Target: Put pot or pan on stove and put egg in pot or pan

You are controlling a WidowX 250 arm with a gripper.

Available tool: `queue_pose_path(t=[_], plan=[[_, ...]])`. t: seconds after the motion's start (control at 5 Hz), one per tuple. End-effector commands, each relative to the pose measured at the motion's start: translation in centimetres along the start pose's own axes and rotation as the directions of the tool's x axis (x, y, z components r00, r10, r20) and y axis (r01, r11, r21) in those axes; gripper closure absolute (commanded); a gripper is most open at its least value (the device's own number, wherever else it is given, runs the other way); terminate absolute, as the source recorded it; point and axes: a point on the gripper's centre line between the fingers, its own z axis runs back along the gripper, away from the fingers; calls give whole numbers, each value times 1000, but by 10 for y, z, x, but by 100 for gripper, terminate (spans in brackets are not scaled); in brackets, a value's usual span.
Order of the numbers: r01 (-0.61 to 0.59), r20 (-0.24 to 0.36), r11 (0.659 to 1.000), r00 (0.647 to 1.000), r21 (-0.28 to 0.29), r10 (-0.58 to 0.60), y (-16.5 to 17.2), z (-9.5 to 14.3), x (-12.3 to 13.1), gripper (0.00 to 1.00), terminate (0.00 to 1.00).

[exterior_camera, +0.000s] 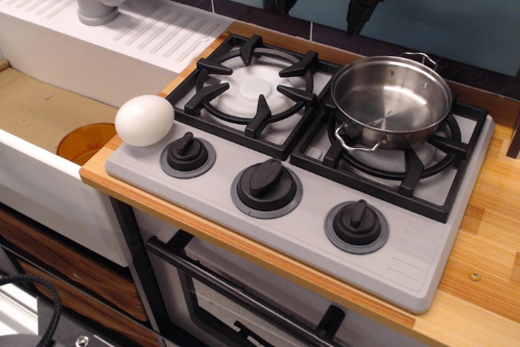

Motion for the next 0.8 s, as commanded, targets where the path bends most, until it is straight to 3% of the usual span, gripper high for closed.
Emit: queue_pose_path(t=[0.0,0.2,0.6], plan=[[0,0,1000,1000,0,0,0,0,0,0,0],[-21,73,1000,997,6,21,-6,-29,0,0,0],[-9,148,1000,989,-25,13,-6,-70,8,0,0]])
